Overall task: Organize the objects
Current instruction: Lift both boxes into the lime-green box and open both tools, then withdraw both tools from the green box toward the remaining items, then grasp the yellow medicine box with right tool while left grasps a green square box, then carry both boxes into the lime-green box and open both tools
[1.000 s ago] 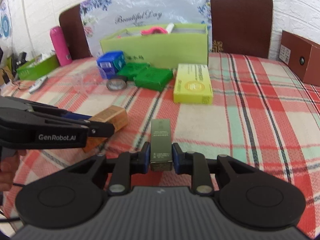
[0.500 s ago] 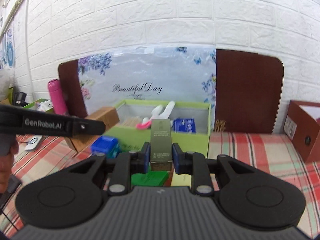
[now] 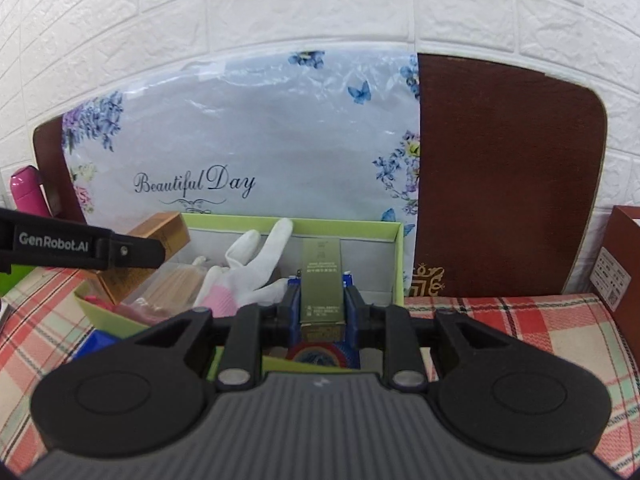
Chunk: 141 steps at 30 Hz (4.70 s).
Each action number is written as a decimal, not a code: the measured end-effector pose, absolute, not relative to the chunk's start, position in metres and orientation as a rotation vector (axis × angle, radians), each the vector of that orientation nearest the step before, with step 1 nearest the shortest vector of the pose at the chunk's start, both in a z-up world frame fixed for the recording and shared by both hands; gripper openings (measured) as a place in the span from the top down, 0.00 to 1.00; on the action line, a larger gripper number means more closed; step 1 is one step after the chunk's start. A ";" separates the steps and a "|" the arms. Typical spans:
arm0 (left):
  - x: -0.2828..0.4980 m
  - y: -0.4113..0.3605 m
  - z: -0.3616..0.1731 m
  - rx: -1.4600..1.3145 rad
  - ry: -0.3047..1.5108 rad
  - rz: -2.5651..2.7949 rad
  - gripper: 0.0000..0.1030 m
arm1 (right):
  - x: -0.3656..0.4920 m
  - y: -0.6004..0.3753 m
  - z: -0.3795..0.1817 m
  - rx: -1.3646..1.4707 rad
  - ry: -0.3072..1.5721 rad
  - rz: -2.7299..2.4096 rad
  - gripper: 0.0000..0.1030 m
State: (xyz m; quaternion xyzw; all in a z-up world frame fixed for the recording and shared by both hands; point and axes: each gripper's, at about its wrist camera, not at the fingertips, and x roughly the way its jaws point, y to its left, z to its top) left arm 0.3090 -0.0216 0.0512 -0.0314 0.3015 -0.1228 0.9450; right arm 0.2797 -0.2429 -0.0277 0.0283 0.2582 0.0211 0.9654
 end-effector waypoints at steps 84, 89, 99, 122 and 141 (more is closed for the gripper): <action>0.150 -0.030 -0.022 -0.129 0.666 -0.251 0.19 | 0.111 -0.253 -0.113 0.098 0.640 -0.050 0.35; 0.187 -0.071 -0.025 -0.018 0.644 -0.227 0.19 | 0.080 -0.268 -0.113 0.150 0.637 -0.045 0.35; 0.219 -0.084 -0.055 0.002 0.790 -0.241 0.39 | 0.070 -0.277 -0.113 0.193 0.629 -0.051 0.35; 0.085 -0.031 -0.057 0.010 0.804 -0.218 0.28 | 0.024 -0.235 -0.096 0.033 0.727 0.066 0.18; 0.090 -0.027 -0.061 0.005 0.807 -0.245 0.31 | 0.055 -0.232 -0.106 0.020 0.808 0.016 0.35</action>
